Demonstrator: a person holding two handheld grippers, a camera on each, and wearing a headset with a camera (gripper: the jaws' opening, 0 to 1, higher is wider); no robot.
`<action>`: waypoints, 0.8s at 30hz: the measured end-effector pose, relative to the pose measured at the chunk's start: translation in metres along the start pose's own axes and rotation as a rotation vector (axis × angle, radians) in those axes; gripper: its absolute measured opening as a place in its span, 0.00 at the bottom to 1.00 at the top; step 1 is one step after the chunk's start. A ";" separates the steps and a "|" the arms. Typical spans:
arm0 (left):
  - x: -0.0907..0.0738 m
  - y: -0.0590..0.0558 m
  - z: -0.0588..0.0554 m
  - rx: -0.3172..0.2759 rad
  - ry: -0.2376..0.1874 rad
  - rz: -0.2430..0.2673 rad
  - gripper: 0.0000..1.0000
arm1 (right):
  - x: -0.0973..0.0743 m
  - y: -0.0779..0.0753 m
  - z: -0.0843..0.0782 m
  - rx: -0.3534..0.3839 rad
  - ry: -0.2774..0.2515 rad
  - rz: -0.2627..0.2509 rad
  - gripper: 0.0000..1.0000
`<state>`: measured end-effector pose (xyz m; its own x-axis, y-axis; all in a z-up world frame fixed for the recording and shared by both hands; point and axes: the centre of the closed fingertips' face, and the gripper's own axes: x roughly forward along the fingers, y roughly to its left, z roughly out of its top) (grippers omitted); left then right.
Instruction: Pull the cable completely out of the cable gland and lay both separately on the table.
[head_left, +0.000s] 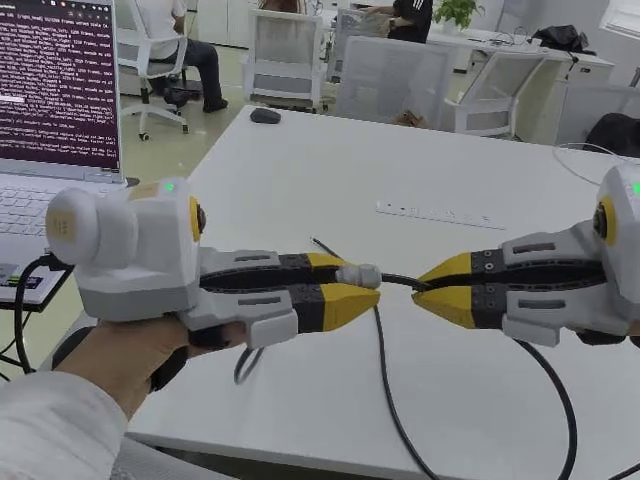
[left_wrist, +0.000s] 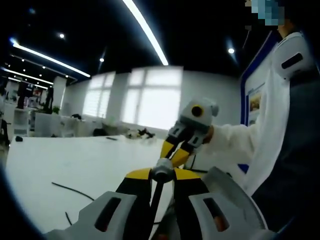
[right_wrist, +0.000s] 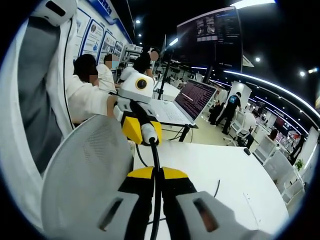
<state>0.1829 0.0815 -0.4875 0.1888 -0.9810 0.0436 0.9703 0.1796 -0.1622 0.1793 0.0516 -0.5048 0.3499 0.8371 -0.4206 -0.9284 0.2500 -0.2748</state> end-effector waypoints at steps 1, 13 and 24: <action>0.000 0.000 0.000 0.001 0.002 -0.001 0.16 | -0.001 0.000 -0.002 0.005 0.001 0.001 0.04; -0.002 0.003 0.004 -0.008 -0.019 0.006 0.16 | -0.019 -0.006 -0.047 0.097 0.082 -0.047 0.04; -0.002 0.004 0.004 -0.012 -0.025 0.006 0.16 | -0.025 -0.007 -0.072 0.155 0.123 -0.076 0.05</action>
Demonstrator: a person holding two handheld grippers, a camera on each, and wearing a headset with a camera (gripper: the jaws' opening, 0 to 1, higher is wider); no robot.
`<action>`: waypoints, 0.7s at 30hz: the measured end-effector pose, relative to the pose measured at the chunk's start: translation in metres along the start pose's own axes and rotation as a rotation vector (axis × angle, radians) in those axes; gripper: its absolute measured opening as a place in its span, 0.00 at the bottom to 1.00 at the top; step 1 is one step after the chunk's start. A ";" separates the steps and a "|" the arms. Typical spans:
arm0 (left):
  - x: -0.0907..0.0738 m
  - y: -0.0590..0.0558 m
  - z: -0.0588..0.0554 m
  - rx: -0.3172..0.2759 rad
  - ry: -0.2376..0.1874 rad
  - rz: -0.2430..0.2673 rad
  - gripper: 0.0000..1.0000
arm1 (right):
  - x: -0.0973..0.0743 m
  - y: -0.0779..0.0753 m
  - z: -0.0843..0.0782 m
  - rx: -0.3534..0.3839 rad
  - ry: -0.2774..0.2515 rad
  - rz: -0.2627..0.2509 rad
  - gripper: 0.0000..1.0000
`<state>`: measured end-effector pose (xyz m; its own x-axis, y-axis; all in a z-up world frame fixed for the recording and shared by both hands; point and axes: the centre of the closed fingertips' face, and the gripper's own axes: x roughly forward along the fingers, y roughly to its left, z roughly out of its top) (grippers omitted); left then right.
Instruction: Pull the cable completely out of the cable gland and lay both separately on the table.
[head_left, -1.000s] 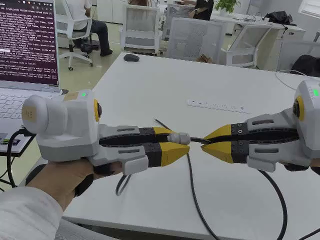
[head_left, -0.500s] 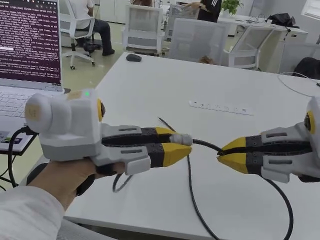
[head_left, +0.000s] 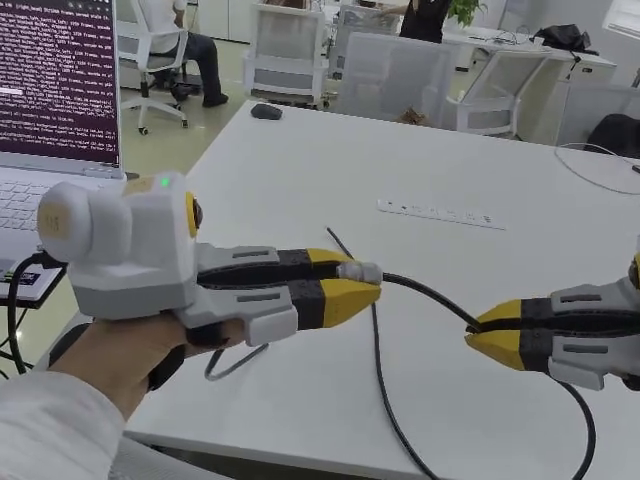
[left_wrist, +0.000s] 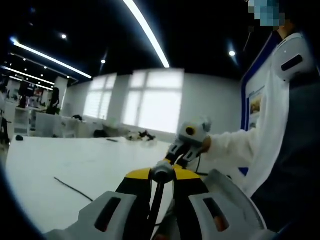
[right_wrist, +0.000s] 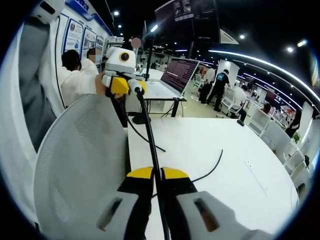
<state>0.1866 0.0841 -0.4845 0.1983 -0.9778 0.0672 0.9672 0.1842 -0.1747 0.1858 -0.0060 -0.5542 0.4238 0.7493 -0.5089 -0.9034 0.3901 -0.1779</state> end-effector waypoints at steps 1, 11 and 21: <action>0.000 0.000 0.000 -0.001 0.000 0.000 0.16 | 0.000 0.000 0.000 0.003 0.000 0.000 0.05; -0.001 0.004 -0.003 -0.002 0.013 0.019 0.16 | 0.001 0.005 -0.004 0.079 0.007 0.013 0.07; -0.001 0.006 -0.004 -0.001 0.014 0.031 0.16 | -0.004 -0.002 0.006 0.031 0.024 -0.007 0.10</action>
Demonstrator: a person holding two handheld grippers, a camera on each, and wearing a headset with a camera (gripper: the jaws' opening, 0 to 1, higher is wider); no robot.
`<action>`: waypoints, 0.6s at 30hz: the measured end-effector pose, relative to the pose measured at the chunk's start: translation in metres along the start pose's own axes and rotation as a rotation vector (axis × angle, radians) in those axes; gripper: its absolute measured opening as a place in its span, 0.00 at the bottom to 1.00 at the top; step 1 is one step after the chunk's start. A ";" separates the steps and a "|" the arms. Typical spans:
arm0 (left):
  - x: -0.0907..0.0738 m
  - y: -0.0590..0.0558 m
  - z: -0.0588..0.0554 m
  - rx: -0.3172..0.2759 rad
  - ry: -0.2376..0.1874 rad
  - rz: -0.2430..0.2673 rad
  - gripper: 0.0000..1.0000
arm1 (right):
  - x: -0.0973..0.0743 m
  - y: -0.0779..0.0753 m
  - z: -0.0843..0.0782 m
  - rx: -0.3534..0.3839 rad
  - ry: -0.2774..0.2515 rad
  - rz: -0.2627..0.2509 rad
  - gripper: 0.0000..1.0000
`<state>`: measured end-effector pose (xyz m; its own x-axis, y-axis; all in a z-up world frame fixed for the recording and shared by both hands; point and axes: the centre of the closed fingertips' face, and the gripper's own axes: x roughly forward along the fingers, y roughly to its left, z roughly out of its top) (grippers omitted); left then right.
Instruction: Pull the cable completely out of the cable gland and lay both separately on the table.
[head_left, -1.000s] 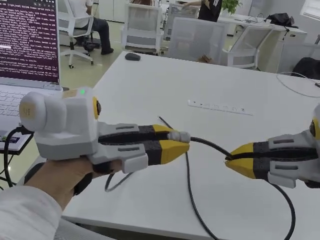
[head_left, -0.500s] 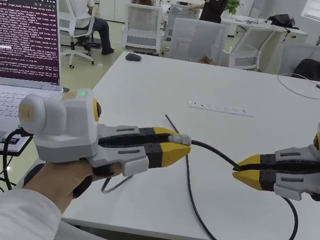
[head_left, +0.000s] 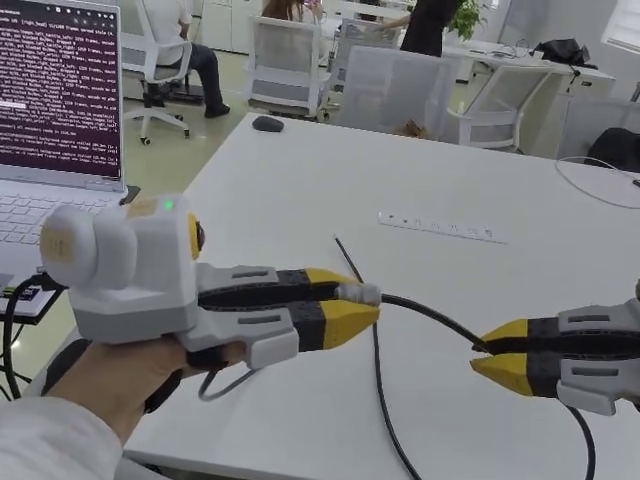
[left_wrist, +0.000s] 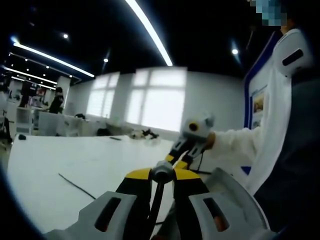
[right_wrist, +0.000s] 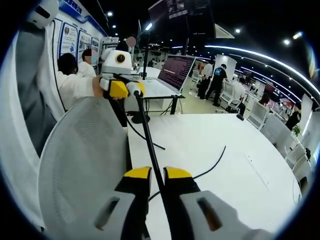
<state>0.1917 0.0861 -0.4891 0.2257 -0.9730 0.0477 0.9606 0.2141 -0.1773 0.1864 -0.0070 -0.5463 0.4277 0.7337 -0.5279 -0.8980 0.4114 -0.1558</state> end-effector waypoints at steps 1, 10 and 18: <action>0.000 0.000 0.000 -0.001 -0.001 0.001 0.16 | 0.000 0.000 0.002 -0.003 -0.003 -0.001 0.11; 0.001 0.000 -0.002 -0.008 0.005 -0.002 0.16 | 0.013 0.004 0.045 -0.100 -0.074 0.031 0.13; 0.001 0.001 -0.003 -0.007 0.011 0.002 0.16 | 0.031 0.026 0.081 -0.195 -0.144 0.098 0.13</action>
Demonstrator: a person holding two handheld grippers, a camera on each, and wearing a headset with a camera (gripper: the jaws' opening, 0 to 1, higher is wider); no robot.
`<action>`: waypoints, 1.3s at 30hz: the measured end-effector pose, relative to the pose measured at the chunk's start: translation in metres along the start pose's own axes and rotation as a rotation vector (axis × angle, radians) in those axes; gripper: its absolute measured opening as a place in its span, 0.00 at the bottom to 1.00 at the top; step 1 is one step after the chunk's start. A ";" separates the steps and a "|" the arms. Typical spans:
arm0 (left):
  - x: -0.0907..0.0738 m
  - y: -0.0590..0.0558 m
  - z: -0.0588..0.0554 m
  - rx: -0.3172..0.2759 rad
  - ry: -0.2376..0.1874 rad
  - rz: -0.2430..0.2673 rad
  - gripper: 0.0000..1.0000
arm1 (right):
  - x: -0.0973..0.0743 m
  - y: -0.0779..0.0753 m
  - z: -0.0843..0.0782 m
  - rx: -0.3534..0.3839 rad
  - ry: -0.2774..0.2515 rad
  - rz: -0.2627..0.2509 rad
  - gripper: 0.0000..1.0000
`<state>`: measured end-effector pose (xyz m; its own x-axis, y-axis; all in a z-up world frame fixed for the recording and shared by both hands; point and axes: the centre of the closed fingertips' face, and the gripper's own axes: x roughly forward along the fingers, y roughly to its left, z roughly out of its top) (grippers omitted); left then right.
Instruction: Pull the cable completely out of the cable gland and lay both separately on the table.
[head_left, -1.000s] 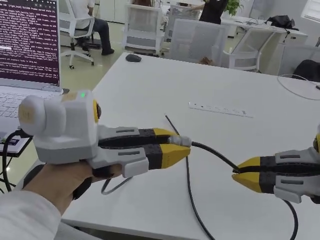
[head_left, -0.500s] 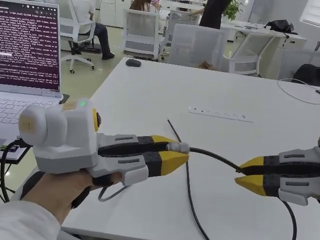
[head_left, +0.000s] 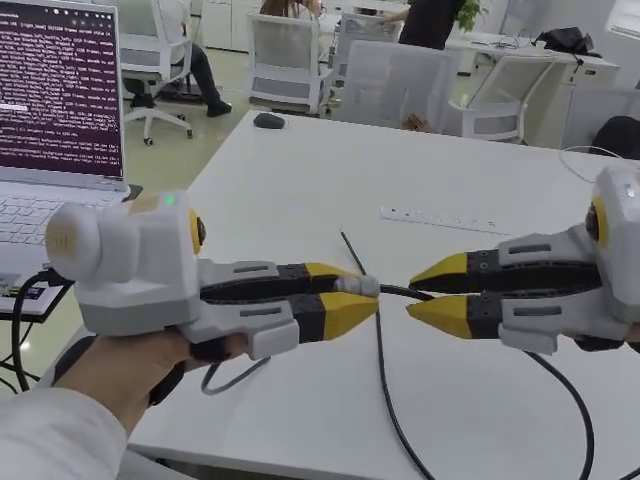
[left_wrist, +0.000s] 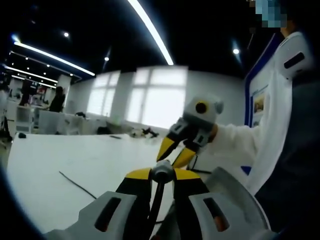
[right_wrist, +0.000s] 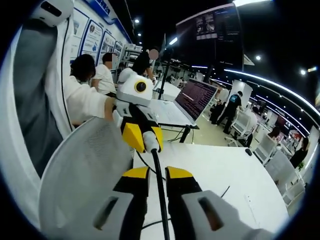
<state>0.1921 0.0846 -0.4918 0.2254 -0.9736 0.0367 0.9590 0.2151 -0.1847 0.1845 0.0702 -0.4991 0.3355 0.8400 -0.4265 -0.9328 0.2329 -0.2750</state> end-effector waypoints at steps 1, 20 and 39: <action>0.000 0.000 0.000 0.000 0.002 -0.001 0.16 | 0.002 0.000 0.002 -0.003 -0.002 0.000 0.12; 0.000 -0.003 0.001 0.015 0.002 -0.012 0.16 | 0.006 0.002 0.004 -0.007 -0.025 -0.010 0.05; -0.001 0.001 0.000 0.019 0.007 0.009 0.16 | -0.011 -0.004 -0.024 0.100 -0.022 -0.088 0.04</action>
<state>0.1932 0.0862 -0.4917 0.2331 -0.9720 0.0280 0.9599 0.2254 -0.1667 0.1872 0.0485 -0.5140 0.4148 0.8243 -0.3852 -0.9087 0.3531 -0.2229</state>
